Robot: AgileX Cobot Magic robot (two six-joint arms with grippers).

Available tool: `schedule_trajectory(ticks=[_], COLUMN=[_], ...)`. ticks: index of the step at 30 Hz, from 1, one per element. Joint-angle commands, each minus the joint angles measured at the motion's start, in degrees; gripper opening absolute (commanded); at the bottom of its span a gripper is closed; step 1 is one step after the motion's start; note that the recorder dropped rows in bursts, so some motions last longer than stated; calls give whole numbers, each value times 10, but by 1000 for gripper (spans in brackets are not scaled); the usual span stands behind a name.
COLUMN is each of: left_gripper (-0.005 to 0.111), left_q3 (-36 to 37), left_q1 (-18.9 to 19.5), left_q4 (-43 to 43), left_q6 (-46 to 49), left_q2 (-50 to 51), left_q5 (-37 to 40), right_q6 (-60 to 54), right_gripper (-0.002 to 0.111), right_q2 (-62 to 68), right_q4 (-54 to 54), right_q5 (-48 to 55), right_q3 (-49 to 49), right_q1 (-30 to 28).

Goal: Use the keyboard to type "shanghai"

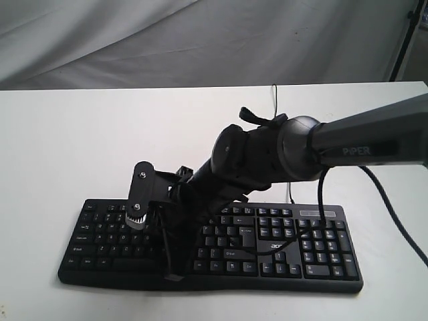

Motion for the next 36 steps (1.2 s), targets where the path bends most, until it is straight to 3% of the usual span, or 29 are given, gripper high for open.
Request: schedule_trajectory(ticks=[1, 13, 24, 36], left_gripper=[1, 1, 1, 1], left_q3=[0, 0, 0, 0], left_q1=[-2, -2, -2, -2], left_q4=[-2, -2, -2, -2], left_q6=[-1, -1, -1, -1], left_q2=[2, 2, 2, 2], left_q5=[-1, -1, -1, -1], right_q6=[-5, -22, 58, 75], right_gripper=[0, 0, 0, 0], right_q2=[-4, -20, 32, 89], right_q4=[-3, 54, 46, 37], right_q5=[7, -19, -7, 3], right_q3=[-3, -3, -122, -183], right_q1=[-4, 4, 60, 67])
